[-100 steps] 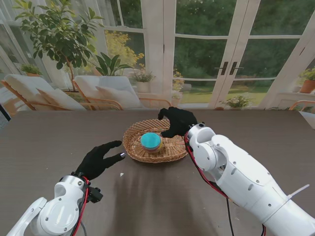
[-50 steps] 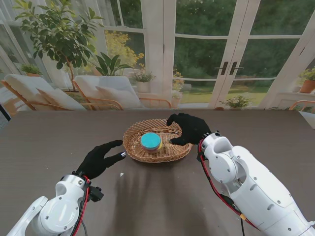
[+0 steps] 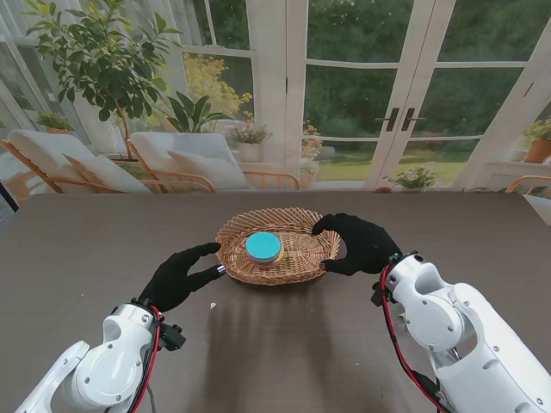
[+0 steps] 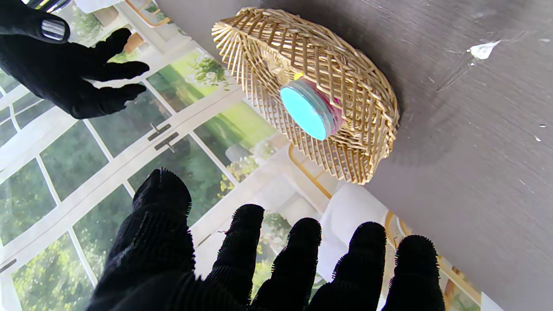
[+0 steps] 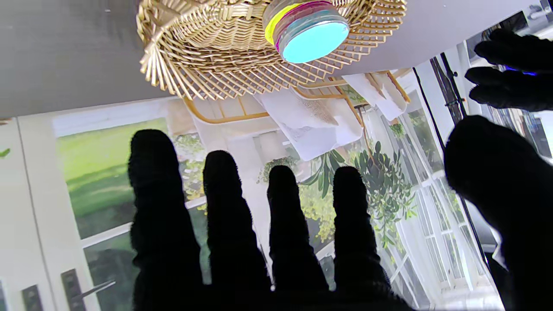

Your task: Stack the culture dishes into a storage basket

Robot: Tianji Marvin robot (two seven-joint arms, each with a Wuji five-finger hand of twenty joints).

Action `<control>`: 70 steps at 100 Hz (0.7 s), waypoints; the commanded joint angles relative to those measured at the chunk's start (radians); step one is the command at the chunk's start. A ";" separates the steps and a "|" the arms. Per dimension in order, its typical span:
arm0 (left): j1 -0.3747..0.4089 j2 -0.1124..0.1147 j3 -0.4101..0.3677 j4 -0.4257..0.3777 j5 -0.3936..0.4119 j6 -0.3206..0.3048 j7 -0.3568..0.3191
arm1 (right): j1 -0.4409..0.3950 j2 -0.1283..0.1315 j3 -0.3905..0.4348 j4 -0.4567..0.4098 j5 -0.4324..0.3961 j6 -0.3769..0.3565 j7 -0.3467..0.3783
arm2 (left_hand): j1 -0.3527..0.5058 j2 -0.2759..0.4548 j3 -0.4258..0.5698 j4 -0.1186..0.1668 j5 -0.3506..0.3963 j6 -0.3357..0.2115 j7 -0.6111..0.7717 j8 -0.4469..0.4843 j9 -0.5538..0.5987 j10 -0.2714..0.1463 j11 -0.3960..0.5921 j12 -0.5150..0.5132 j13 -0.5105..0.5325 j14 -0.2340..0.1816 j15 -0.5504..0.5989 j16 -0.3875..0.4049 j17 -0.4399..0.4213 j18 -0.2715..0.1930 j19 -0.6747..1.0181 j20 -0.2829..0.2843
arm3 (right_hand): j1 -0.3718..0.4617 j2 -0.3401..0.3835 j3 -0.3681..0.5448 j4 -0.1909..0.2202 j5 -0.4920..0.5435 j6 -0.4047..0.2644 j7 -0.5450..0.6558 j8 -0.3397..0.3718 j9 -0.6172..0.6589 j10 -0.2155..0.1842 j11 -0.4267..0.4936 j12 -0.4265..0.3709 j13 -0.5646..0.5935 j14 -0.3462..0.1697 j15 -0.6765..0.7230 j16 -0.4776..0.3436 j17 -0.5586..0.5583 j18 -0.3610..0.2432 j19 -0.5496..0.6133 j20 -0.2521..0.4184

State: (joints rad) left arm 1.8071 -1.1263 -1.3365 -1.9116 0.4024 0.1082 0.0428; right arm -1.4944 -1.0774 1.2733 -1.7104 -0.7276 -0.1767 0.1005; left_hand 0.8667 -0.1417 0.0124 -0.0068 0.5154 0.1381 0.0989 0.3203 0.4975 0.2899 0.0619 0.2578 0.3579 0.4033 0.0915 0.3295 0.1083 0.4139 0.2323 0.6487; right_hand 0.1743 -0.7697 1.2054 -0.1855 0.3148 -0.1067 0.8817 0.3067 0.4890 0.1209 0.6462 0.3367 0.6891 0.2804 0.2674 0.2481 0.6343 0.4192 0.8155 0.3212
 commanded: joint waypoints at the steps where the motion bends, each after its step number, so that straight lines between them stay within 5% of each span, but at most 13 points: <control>1: 0.000 -0.006 0.004 0.003 -0.001 -0.010 -0.014 | -0.033 0.007 0.011 -0.010 0.003 -0.018 0.007 | 0.027 0.040 -0.021 0.001 0.007 -0.007 0.002 -0.003 0.006 0.002 -0.010 -0.004 -0.027 0.005 -0.008 0.007 -0.009 0.022 -0.027 0.000 | 0.011 0.015 -0.029 0.030 0.016 -0.013 -0.016 0.014 0.008 -0.029 -0.018 -0.004 0.010 -0.021 -0.011 0.002 -0.245 -0.032 0.019 -0.036; 70: 0.017 -0.010 0.016 -0.003 0.022 -0.065 0.025 | -0.191 0.005 0.127 -0.011 0.167 -0.180 0.019 | 0.025 0.038 -0.021 0.000 0.004 0.000 0.001 -0.004 0.004 0.001 -0.011 -0.005 -0.034 -0.002 -0.012 0.004 -0.016 0.016 -0.029 -0.001 | 0.027 0.022 -0.018 0.033 0.034 0.001 -0.012 0.016 0.010 -0.044 -0.017 -0.003 -0.007 -0.038 -0.012 -0.003 -0.266 -0.072 0.025 -0.030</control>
State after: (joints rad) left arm 1.8174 -1.1307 -1.3198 -1.9063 0.4228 0.0500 0.0833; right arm -1.6719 -1.0736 1.3981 -1.7309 -0.5496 -0.3351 0.1037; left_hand 0.8667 -0.1417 0.0124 -0.0068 0.5154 0.1381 0.0989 0.3203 0.4975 0.2899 0.0619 0.2578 0.3577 0.4034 0.0915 0.3295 0.1083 0.4140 0.2323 0.6487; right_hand 0.1875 -0.7692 1.2050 -0.1853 0.3415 -0.1047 0.8688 0.3116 0.4890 0.1157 0.6460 0.3367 0.6891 0.2717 0.2671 0.2481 0.6343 0.3822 0.8155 0.3196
